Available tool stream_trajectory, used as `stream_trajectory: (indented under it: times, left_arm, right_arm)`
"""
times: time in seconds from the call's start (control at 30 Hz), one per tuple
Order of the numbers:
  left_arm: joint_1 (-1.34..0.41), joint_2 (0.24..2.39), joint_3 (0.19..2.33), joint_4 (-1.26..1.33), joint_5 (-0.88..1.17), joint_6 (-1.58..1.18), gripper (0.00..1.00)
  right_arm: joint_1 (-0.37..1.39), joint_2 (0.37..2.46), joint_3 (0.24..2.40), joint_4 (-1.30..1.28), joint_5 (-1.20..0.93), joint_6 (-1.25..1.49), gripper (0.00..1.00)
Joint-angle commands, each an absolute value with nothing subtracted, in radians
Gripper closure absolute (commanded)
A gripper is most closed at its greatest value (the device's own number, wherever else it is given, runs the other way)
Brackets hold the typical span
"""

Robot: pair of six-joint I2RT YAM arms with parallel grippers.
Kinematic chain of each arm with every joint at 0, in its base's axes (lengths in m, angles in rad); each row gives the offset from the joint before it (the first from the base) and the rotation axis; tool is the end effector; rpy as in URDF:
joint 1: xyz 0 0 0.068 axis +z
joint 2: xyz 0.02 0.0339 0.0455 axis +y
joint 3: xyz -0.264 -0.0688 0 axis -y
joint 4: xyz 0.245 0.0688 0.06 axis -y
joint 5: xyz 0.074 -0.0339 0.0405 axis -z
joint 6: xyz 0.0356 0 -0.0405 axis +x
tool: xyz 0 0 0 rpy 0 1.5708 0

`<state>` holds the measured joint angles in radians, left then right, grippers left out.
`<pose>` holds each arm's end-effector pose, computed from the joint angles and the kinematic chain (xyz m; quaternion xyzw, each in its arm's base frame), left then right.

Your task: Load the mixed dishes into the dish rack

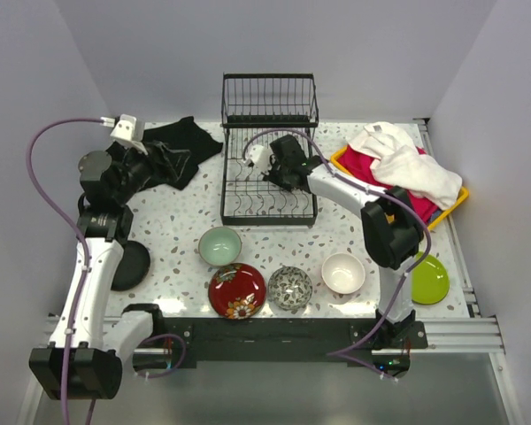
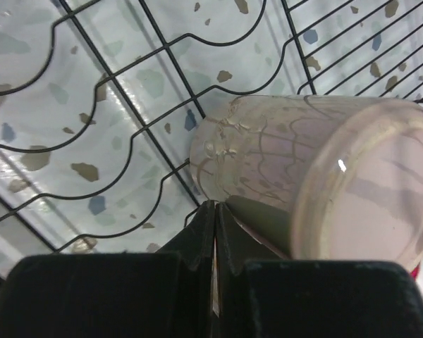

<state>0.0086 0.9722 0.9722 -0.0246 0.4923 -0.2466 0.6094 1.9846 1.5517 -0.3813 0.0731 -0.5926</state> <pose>0.2217 -0.0149 0.3890 0.0805 0.7102 -0.2536 0.6518 0.3696 0.2548 0.2273 -0.5140 0.7736 -0.0309 0.3694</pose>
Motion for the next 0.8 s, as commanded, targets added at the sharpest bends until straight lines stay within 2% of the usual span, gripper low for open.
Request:
stream_trajectory:
  times: [0.0,0.43,0.6,0.77]
  left_arm:
    - [0.047,0.966,0.982,0.012,0.497,-0.247,0.32]
    - [0.095,0.983,1.005,0.002,0.508,-0.244,0.32]
    - [0.1,0.988,1.012,0.002,0.511,-0.244,0.32]
    - [0.104,0.979,1.012,0.002,0.512,-0.244,0.32]
  right_arm:
    - [0.609,2.032,1.615,-0.385,0.201,-0.756,1.0]
    - [0.592,2.171,1.701,-0.21,0.284,-0.951,1.0]
    - [0.578,2.206,1.674,-0.083,0.291,-1.1,1.0]
    - [0.565,2.266,1.759,-0.063,0.305,-1.146,1.0]
